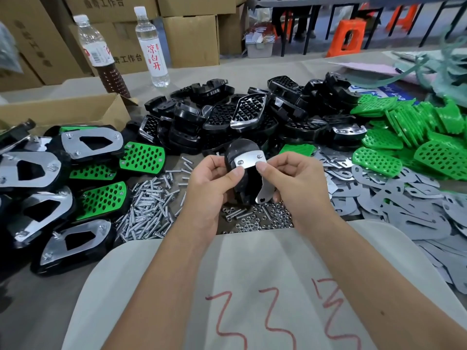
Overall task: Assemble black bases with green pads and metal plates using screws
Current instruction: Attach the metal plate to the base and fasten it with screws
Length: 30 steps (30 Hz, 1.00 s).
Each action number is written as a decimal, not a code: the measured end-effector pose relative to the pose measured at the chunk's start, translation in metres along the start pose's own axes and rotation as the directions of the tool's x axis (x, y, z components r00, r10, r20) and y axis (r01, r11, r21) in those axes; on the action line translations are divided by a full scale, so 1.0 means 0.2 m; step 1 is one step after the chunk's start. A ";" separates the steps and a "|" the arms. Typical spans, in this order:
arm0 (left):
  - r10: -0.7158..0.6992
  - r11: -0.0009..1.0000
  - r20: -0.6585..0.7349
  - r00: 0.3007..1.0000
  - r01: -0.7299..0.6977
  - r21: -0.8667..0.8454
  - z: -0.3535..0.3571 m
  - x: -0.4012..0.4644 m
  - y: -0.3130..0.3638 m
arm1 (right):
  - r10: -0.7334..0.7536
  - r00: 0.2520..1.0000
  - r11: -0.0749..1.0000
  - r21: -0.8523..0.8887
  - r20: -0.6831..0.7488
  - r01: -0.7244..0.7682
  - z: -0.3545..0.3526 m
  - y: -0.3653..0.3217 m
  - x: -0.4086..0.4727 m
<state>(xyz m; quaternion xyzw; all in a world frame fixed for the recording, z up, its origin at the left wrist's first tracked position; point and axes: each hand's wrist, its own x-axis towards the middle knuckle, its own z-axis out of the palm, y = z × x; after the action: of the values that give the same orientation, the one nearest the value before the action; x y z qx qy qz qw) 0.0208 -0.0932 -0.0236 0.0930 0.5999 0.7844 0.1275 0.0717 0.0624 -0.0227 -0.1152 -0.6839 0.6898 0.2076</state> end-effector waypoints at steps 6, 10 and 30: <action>0.014 1.000 0.000 1.000 -0.014 0.021 0.02 -0.01 0.01 | 0.098 0.995 0.995 0.012 0.002 -0.098 -0.02 -0.01 0.02; 0.013 1.000 -0.048 0.999 -0.012 0.019 0.03 -0.02 0.01 | 0.087 0.996 0.994 -0.066 -0.014 -0.087 -0.01 0.00 0.02; -0.010 0.980 0.020 1.000 0.006 0.197 0.02 -0.01 0.01 | 0.036 0.999 0.997 -0.065 0.006 -0.035 0.00 0.00 0.00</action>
<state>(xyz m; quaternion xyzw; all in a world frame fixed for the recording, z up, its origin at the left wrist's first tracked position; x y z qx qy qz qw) 0.0242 -0.0910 -0.0206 0.1109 0.6736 0.7196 0.1271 0.0715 0.0627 -0.0228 -0.1316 -0.7046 0.6712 0.1889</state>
